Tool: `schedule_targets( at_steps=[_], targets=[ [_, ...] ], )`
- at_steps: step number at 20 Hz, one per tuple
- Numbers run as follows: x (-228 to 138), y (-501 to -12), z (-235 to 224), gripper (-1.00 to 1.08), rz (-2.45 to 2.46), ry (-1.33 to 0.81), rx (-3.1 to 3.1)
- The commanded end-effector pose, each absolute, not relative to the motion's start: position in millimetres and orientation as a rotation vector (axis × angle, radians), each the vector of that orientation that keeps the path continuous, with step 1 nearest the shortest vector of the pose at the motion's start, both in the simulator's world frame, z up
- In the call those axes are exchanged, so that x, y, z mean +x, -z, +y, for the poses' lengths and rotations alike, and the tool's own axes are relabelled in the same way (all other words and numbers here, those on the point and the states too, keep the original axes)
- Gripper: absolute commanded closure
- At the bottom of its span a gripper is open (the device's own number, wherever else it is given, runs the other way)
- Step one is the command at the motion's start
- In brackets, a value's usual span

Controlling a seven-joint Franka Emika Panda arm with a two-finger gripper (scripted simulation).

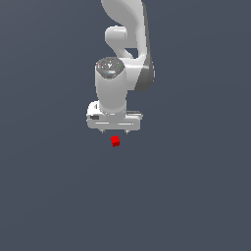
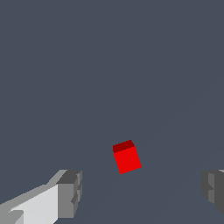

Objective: Pick up the red cube and move it to a goal position.

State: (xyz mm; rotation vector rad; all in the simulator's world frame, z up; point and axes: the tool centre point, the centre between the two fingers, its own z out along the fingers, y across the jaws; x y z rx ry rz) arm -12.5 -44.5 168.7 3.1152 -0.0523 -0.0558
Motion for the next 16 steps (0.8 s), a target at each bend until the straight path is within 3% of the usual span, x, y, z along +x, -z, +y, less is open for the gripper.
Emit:
schedule_targets(
  at_steps=[1,16],
  targets=[
    [-12,-169,-45,-0.92,-0.052,0.056,3.115],
    [-30,-118,-46,-0.92,0.118,0.036,3.123]
  ],
)
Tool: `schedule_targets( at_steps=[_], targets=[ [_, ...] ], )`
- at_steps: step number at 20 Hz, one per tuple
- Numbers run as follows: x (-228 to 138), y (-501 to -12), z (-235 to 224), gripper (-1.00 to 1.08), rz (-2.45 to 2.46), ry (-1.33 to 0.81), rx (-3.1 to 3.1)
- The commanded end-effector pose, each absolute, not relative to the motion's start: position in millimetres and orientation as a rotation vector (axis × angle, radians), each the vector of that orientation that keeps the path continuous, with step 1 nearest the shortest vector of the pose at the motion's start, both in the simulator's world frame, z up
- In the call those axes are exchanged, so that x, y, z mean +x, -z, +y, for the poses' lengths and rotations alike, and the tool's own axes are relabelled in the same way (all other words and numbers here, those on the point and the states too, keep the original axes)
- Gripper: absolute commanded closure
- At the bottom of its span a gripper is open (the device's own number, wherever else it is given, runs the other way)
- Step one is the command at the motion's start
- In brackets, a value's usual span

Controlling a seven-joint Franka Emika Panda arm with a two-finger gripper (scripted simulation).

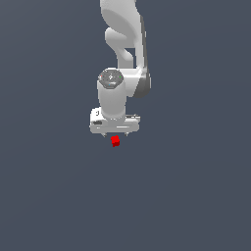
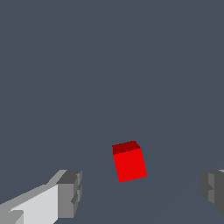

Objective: Pick up the red cube and move it to a goal position.

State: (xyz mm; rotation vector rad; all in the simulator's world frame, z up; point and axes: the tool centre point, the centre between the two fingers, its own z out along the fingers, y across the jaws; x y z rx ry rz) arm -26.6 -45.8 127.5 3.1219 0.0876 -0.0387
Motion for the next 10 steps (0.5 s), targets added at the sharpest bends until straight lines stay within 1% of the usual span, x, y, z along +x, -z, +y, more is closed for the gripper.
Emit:
schedule_targets(
  at_steps=[1,10],
  targets=[
    [-32,-111,-47,-0.92,0.142,0.033,3.123],
    [-51,-49,-51,-0.92,0.348,0.010,3.118]
  ],
)
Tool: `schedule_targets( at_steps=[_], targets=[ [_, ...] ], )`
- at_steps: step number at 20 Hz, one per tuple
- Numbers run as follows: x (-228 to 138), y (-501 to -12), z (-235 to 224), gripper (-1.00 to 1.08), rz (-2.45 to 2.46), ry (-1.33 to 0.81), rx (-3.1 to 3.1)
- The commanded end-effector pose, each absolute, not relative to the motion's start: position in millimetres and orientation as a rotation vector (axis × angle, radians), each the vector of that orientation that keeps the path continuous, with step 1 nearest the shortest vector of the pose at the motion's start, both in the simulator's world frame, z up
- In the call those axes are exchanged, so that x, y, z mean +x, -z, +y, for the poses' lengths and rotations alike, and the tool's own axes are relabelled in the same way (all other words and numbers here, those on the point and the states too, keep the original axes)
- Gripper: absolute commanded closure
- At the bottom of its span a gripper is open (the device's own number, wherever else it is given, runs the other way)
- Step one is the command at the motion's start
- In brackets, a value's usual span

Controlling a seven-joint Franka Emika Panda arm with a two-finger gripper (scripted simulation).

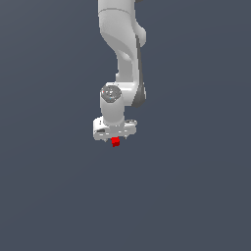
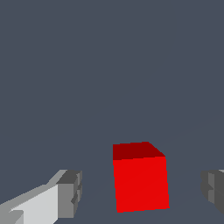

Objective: Pick up the red cube and move it to a goal position.

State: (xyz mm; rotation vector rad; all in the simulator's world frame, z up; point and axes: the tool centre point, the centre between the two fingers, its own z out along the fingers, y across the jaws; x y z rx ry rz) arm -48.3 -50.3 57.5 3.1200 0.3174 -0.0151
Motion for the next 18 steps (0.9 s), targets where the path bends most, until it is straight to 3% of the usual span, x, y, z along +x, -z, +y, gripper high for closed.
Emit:
schedule_targets(
  at_steps=[1,10,11,18],
  targets=[
    [-52,-44,-51,-0.92,0.364,0.008,3.117],
    [-57,-22,-54,-0.92,0.435,0.000,3.112],
    [-57,-22,-54,1.08,0.435,0.000,3.112],
    [-57,-22,-54,1.08,0.435,0.000,3.112]
  ],
)
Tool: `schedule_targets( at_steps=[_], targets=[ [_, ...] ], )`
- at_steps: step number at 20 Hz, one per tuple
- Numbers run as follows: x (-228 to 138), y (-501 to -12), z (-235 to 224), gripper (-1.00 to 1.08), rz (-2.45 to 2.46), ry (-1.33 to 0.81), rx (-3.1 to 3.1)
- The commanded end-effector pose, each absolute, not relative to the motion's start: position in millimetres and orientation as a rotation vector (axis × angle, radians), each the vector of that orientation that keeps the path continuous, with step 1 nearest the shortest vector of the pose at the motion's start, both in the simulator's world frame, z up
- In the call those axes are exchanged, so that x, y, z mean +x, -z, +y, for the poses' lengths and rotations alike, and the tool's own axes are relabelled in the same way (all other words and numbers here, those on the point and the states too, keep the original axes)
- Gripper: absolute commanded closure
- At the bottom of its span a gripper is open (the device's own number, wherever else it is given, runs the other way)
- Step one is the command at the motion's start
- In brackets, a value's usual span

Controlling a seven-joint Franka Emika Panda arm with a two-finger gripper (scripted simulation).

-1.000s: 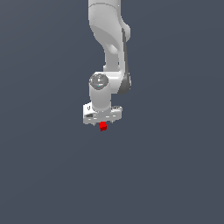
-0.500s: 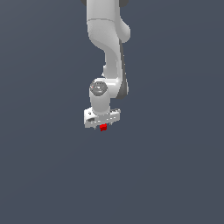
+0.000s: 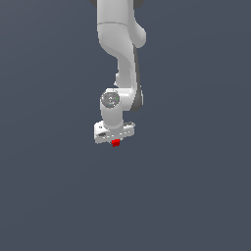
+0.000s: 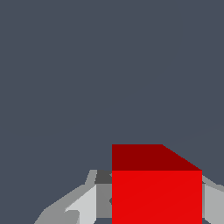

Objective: Pick up the red cube and move it to a goal position.

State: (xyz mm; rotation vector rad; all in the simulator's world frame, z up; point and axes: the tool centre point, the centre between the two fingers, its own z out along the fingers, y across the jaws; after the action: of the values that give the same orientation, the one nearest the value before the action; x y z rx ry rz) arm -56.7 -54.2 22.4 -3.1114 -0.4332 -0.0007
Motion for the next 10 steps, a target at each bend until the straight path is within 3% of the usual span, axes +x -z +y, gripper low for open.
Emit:
schedule_targets(
  at_steps=[1,10],
  targets=[
    [-57,-22,-54,1.08,-0.435,0.000,-3.111],
    [-57,-35,-55,1.08,-0.433,0.001,-3.111]
  ],
)
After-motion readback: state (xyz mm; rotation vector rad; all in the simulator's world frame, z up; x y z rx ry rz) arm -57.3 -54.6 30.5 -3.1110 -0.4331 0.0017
